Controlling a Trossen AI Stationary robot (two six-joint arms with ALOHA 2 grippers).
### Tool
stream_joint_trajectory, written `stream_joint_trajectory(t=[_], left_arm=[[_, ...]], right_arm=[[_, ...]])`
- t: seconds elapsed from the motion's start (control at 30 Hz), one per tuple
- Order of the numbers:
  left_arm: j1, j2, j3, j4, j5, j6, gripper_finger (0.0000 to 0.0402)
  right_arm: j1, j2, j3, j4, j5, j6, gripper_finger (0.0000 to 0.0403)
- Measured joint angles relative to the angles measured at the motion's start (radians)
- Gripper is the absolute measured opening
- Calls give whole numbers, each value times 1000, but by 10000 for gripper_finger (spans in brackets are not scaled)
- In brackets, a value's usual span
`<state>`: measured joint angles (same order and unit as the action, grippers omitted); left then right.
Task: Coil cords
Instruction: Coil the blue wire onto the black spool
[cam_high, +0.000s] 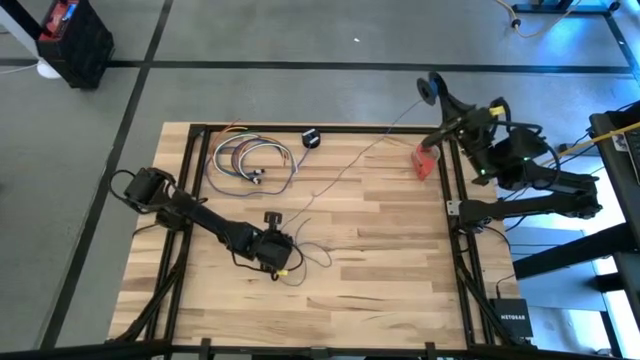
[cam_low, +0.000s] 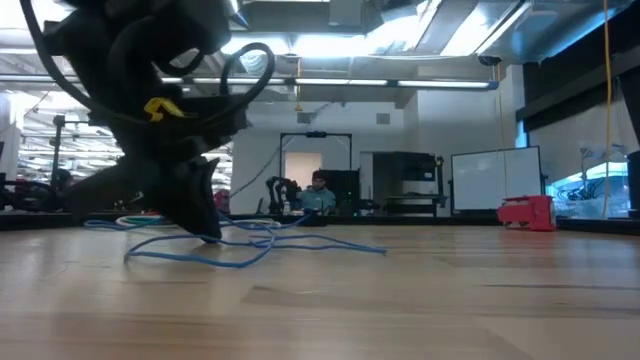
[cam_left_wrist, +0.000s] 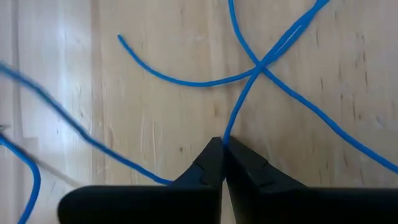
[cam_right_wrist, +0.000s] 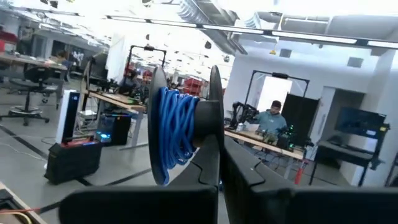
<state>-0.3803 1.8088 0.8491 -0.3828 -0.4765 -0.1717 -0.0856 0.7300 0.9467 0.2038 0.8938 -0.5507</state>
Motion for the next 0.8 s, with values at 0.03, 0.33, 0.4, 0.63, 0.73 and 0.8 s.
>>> stream_joint_trajectory(t=[0.03, 0.33, 0.4, 0.63, 0.73, 0.8], left_arm=[[-1, 0, -7, 6, -5, -9, 7], [-23, 0, -12, -5, -10, -153, 5], [-24, 0, -12, -8, -11, -162, 9], [-24, 0, -15, 2, -32, -162, 7], [-25, 0, -16, 10, -44, -157, 8], [-25, 1, -17, 14, -50, -142, 19]], right_arm=[[0, 0, 8, -11, 6, -1, 5], [0, -2, 95, -22, 68, -63, 5], [0, -1, 128, -23, 72, -75, 5], [1, 55, 236, -87, 60, -74, 5], [1, 74, 240, -112, 57, -60, 5], [1, 89, 240, -115, 57, -60, 5]])
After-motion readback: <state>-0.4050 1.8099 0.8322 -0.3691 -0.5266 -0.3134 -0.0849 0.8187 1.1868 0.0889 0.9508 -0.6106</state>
